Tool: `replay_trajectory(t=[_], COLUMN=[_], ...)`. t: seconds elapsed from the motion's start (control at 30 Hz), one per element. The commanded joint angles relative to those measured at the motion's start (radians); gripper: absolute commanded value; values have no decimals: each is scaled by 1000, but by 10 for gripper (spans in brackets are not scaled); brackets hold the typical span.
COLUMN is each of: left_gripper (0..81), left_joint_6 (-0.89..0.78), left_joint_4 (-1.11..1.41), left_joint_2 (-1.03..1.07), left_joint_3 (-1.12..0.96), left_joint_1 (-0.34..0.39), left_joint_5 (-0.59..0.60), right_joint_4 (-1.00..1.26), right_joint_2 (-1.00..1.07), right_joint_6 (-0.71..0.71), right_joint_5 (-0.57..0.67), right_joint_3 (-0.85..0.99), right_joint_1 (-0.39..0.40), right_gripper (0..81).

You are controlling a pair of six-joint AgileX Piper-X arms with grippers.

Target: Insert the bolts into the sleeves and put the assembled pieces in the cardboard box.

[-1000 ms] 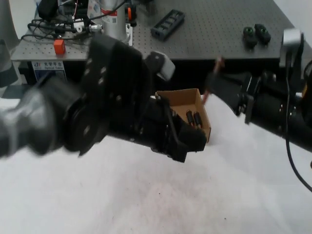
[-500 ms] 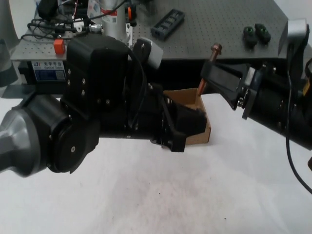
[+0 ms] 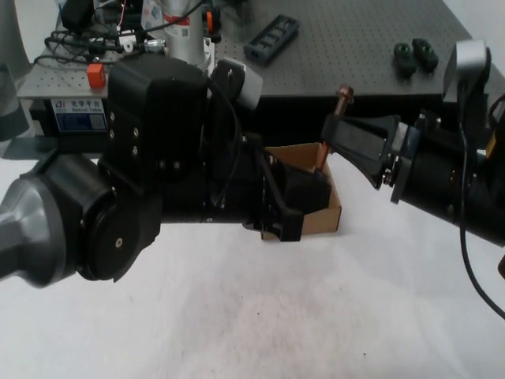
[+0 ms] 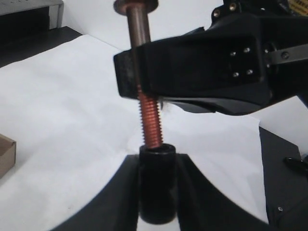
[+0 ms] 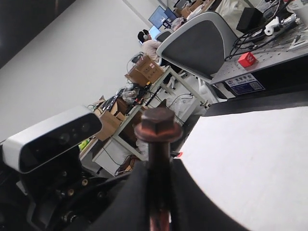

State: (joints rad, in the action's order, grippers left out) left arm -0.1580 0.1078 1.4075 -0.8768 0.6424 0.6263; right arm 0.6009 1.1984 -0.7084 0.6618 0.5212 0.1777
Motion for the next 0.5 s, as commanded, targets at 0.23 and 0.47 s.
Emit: replay_trajectory(t=[0.23, 0.47], left_gripper=[6, 6], left_joint_6=[24, 69], left_joint_4=[30, 30], left_joint_2=[-13, -13], left_joint_3=[-4, -4], left_joint_1=[-2, -2], left_joint_5=[-41, 14], right_joint_4=[-25, -78], right_joint_2=[-6, -6], right_joint_6=[33, 77], right_joint_5=[30, 52], right_joint_3=[2, 2], right_joint_1=[4, 8], right_gripper=[29, 29])
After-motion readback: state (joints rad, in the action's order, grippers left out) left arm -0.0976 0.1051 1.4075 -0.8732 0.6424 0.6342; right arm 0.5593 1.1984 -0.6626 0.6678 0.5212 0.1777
